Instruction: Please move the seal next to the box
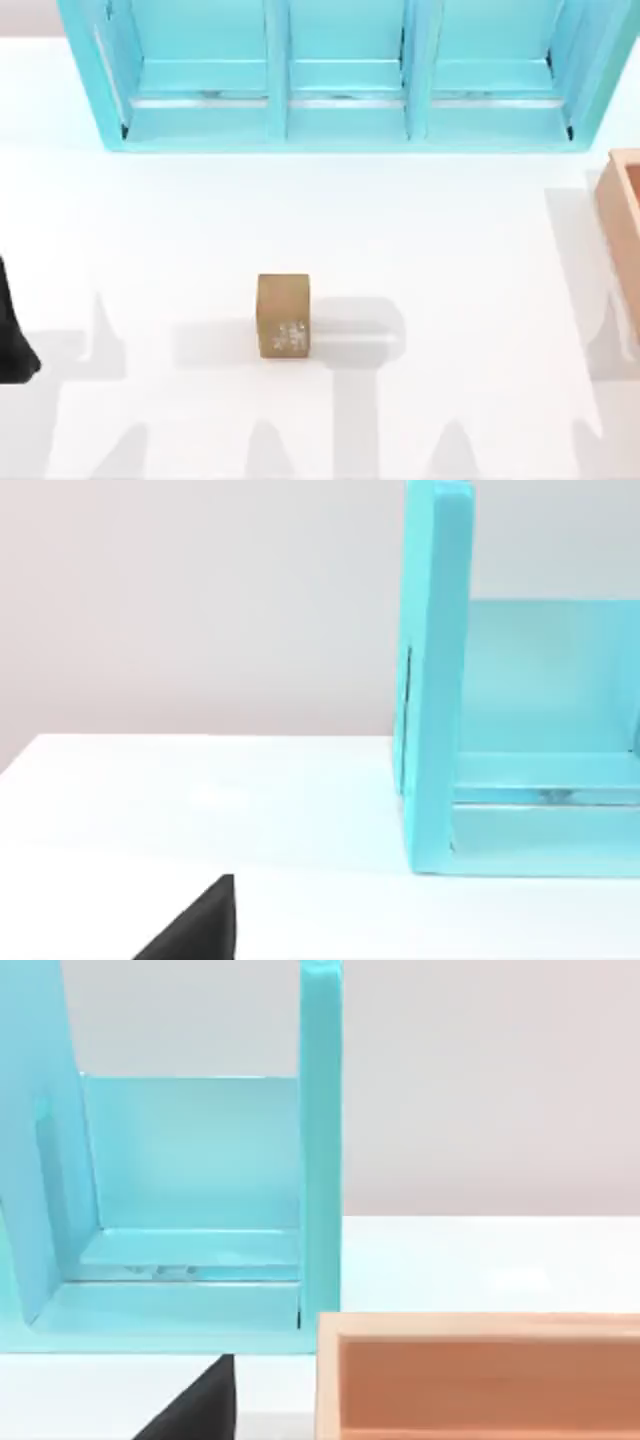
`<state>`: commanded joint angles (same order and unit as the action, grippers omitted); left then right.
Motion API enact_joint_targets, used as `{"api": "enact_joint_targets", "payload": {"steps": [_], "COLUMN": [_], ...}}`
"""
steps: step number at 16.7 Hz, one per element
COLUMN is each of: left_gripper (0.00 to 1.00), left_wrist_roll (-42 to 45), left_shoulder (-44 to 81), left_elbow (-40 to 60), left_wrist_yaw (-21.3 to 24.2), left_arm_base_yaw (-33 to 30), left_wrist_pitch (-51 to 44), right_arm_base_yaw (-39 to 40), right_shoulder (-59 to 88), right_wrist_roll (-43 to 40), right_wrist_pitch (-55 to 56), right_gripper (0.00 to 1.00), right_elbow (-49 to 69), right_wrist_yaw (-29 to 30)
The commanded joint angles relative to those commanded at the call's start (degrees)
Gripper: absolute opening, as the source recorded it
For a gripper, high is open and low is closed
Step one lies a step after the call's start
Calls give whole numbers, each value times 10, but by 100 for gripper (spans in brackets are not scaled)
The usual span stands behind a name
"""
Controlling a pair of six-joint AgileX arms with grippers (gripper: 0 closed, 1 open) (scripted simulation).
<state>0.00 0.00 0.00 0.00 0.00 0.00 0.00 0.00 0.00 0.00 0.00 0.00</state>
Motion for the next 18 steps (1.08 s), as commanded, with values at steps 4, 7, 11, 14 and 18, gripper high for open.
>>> {"api": "enact_joint_targets", "payload": {"steps": [4,7,11,14,18], "left_gripper": [100,100,100,100,100], "left_wrist_roll": [0,0,0,0,0], "left_shoulder": [0,0,0,0,0], "left_elbow": [0,0,0,0,0], "left_wrist_yaw": [0,0,0,0,0], "left_arm_base_yaw": [0,0,0,0,0], "left_wrist_pitch": [0,0,0,0,0], "right_arm_base_yaw": [6,28,80,130,206], "right_shoulder": [15,76,223,370,595], "right_wrist_roll": [5,27,77,127,205], "right_wrist_pitch": [-10,-51,-148,-244,-391], "right_gripper": [100,100,100,100,100], "right_elbow": [15,80,230,378,607], "right_wrist_yaw": [0,-2,-4,-5,-4]}}
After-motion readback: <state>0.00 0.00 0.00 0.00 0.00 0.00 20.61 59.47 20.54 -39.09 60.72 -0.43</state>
